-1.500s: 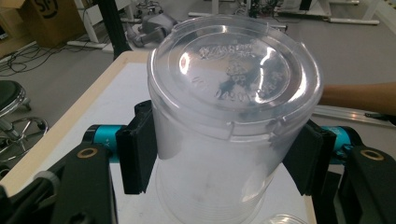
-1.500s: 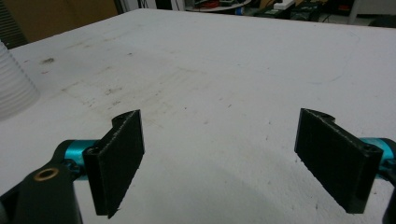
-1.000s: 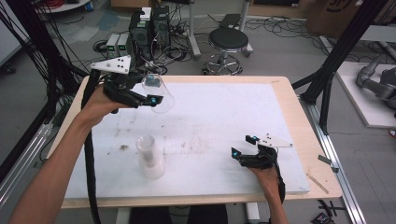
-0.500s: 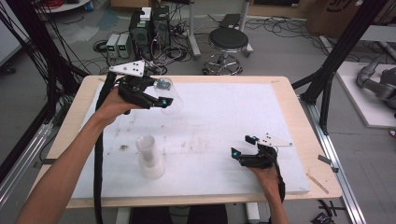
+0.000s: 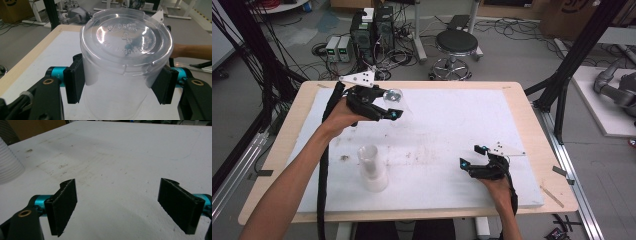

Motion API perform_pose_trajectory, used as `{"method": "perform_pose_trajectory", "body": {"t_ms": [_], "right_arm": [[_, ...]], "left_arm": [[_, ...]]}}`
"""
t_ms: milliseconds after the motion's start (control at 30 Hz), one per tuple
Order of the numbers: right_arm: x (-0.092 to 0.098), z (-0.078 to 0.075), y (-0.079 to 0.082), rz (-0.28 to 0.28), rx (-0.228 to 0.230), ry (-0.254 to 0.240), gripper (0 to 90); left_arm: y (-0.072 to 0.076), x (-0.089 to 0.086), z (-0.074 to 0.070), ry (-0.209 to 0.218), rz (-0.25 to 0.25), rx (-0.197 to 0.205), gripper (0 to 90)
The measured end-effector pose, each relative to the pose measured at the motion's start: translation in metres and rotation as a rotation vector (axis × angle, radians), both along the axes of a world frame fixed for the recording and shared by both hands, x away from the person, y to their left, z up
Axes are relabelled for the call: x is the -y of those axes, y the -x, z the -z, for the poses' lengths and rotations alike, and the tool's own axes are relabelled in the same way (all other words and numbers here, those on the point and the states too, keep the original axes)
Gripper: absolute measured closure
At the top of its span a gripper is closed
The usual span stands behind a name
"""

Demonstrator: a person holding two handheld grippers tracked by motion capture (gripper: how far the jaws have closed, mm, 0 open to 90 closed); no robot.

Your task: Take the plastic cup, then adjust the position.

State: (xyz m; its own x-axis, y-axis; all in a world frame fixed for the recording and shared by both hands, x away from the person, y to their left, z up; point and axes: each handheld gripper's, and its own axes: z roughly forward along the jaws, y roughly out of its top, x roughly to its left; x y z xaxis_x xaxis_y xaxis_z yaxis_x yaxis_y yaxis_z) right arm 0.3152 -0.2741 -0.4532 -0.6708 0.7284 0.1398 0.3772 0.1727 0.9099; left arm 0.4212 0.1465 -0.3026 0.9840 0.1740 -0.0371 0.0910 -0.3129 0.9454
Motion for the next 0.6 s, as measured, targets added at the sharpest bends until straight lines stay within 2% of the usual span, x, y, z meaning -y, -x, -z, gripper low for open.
{"method": "perform_pose_trajectory", "body": {"t_ms": [467, 500, 600], "right_arm": [[-0.0001, -0.0024, -0.0038, -0.028, -0.013, -0.011, 15.4], [-0.0005, -0.0035, -0.0039, -0.034, -0.016, -0.011, 15.4], [-0.0002, -0.0064, -0.0056, -0.043, -0.002, -0.010, 15.4]], "left_arm": [[-0.0010, -0.0056, -0.0007, 0.007, -0.006, 0.000, 35.9], [-0.0004, -0.0065, -0.0011, 0.017, -0.008, -0.002, 35.9], [-0.0003, -0.0075, -0.0015, 0.012, -0.007, 0.000, 35.9]]}}
